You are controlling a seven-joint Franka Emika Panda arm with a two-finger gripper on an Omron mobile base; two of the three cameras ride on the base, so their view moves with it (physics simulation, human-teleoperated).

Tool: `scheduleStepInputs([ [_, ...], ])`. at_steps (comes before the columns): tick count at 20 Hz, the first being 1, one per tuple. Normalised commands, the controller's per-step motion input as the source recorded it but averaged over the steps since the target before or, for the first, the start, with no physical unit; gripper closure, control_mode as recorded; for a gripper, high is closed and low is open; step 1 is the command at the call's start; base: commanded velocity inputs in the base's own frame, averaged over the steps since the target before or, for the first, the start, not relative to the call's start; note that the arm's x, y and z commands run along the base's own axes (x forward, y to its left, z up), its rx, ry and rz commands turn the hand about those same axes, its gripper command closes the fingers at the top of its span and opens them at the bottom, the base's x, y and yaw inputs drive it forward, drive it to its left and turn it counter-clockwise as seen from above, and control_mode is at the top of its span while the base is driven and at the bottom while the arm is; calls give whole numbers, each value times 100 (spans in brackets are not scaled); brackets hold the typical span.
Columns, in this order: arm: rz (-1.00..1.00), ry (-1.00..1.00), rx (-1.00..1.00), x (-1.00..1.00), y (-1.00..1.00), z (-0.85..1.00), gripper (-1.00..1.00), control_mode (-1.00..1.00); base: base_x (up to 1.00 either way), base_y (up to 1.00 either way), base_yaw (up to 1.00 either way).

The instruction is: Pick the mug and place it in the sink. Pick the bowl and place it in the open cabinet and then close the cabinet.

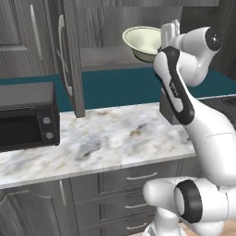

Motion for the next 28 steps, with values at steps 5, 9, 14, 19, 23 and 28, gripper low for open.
scheduleStepInputs([
  [5,0,0,5,53,0,0,100,-100,0,0,0],
  [9,0,0,2,53,0,0,100,-100,0,0,0],
  [14,0,0,0,46,0,-1,100,-100,0,0,0],
  [19,0,0,0,18,0,-18,100,-100,0,0,0],
  [23,0,0,0,15,0,-25,100,-100,0,0,0],
  [28,0,0,0,22,0,-20,100,-100,0,0,0],
])
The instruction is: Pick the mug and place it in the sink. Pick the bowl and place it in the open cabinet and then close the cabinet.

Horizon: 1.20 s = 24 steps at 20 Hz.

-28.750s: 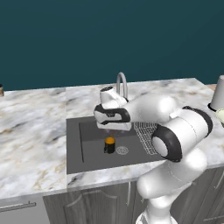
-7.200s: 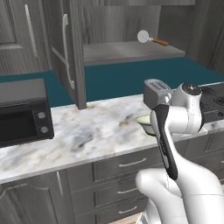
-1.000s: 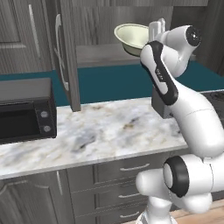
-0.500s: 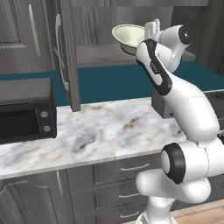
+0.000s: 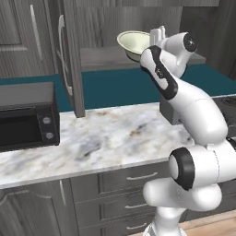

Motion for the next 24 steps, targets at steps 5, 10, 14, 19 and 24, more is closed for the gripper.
scheduleStepInputs([
  [5,0,0,0,29,0,-11,100,-100,0,0,0],
  [10,0,0,0,34,0,-1,100,-100,0,0,0],
  [14,0,0,0,34,0,0,100,-100,0,0,0],
  [19,0,0,0,27,0,-3,100,-100,0,0,0],
  [24,0,0,0,31,7,-19,-100,-100,0,0,0],
])
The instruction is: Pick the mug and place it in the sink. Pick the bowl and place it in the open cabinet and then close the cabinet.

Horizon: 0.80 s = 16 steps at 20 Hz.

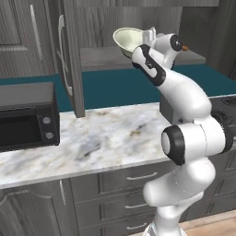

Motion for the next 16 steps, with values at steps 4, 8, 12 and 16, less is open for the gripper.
scheduleStepInputs([
  [4,0,-1,0,7,6,-3,-100,-100,0,0,0],
  [8,0,-1,0,0,1,0,-100,-100,0,0,0],
  [12,0,-2,0,0,0,8,-100,-100,0,0,0],
  [16,0,-11,0,-1,0,19,-100,-100,0,0,0],
])
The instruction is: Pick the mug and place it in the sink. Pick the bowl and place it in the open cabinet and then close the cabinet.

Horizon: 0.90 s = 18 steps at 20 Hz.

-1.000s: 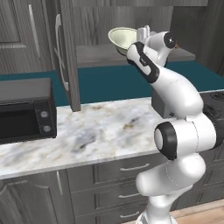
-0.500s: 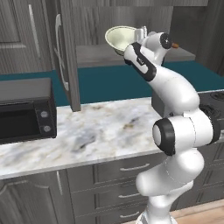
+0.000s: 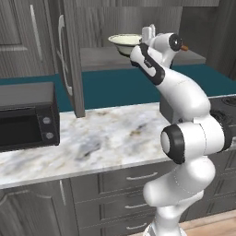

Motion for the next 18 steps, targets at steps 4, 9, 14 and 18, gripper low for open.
scheduleStepInputs([
  [4,0,-16,0,-16,0,24,-100,-100,0,0,0],
  [9,0,-11,3,-61,0,1,-100,-100,0,0,0],
  [14,-3,-12,1,-87,-8,-1,-100,-100,0,0,0],
  [18,-8,-2,5,-76,-16,7,-100,-100,0,0,0],
])
